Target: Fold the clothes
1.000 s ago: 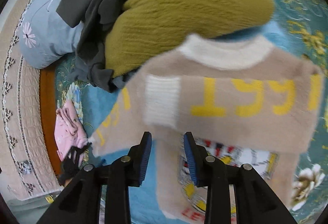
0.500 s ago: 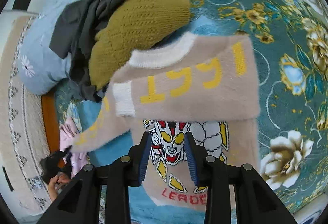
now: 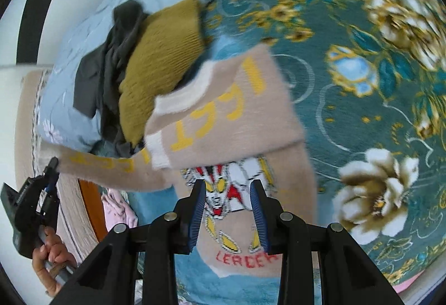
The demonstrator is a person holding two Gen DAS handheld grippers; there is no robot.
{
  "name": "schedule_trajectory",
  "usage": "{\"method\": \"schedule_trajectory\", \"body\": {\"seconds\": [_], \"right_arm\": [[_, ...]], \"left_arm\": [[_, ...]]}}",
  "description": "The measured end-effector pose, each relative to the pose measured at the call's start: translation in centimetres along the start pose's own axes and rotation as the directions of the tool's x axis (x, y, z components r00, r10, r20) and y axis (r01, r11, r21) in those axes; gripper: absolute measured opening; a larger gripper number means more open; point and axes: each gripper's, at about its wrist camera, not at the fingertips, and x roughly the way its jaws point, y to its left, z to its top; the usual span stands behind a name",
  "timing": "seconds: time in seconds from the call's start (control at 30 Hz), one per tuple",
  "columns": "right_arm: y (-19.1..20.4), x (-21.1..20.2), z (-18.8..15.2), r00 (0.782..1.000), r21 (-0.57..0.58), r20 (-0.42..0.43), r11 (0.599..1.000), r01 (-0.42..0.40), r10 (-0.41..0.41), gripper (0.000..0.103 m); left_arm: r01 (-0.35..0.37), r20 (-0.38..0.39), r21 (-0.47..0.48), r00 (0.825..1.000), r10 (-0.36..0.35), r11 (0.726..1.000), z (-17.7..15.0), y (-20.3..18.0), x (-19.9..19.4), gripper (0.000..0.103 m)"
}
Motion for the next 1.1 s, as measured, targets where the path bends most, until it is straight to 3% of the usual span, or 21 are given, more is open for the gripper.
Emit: {"method": "schedule_trajectory", "body": {"seconds": [0.13, 0.23, 0.4, 0.5, 0.57, 0.7, 0.77, 0.83, 1.0, 1.07, 1.1], "right_arm": [[-3.5, -0.3, 0.2, 1.000, 0.073, 0.009, 0.997, -0.002, 0.001, 0.036], [-6.0, -0.4, 0.4, 1.000, 0.124, 0.013, 0.992, -0.003, 0.001, 0.036], [-9.1, -0.2, 0.8, 1.000, 0.181, 0.013, 0.983, -0.001, -0.002, 0.036], [-10.3, 0.1, 1.1, 1.000, 0.202, 0.013, 0.979, 0.002, -0.005, 0.036], [-10.8, 0.4, 1.3, 1.000, 0.209, 0.009, 0.978, 0.005, -0.007, 0.036], [-11.3, 0.8, 1.6, 1.000, 0.208, 0.002, 0.978, 0.007, -0.007, 0.036], [-11.4, 0.9, 1.7, 1.000, 0.206, 0.000, 0.979, 0.007, -0.007, 0.036], [-11.4, 1.1, 1.8, 1.000, 0.206, -0.004, 0.978, 0.008, -0.008, 0.036], [-11.0, 1.3, 2.0, 1.000, 0.189, -0.014, 0.982, 0.004, -0.002, 0.037], [-10.7, 1.4, 1.9, 1.000, 0.178, -0.022, 0.984, 0.005, -0.001, 0.044], [-10.6, 1.5, 1.8, 1.000, 0.172, -0.029, 0.985, 0.003, 0.002, 0.046]], "left_arm": [[0.001, -0.123, 0.133, 0.992, 0.015, 0.991, -3.0, -4.9, 5.7, 0.009], [-0.012, -0.228, 0.243, 0.971, 0.069, 0.970, -6.5, -8.7, 9.8, 0.009], [-0.021, -0.348, 0.352, 0.925, 0.151, 0.936, -11.1, -11.3, 15.6, 0.009], [0.041, -0.426, 0.429, 0.890, 0.163, 0.902, -13.3, -11.6, 18.4, 0.009], [0.032, -0.455, 0.456, 0.868, 0.202, 0.890, -14.5, -11.8, 20.1, 0.009], [0.021, -0.527, 0.452, 0.813, 0.248, 0.892, -15.3, -11.4, 22.6, 0.010], [0.034, -0.550, 0.430, 0.803, 0.232, 0.902, -15.1, -11.2, 22.9, 0.019], [0.054, -0.563, 0.403, 0.801, 0.202, 0.913, -14.9, -10.9, 22.4, 0.047], [0.104, -0.547, 0.313, 0.833, 0.089, 0.944, -13.3, -8.0, 17.8, 0.056], [0.055, -0.505, 0.223, 0.860, 0.067, 0.973, -12.3, -4.6, 15.6, 0.057], [0.023, -0.495, 0.179, 0.866, 0.069, 0.984, -12.2, -2.8, 15.0, 0.057]]}}
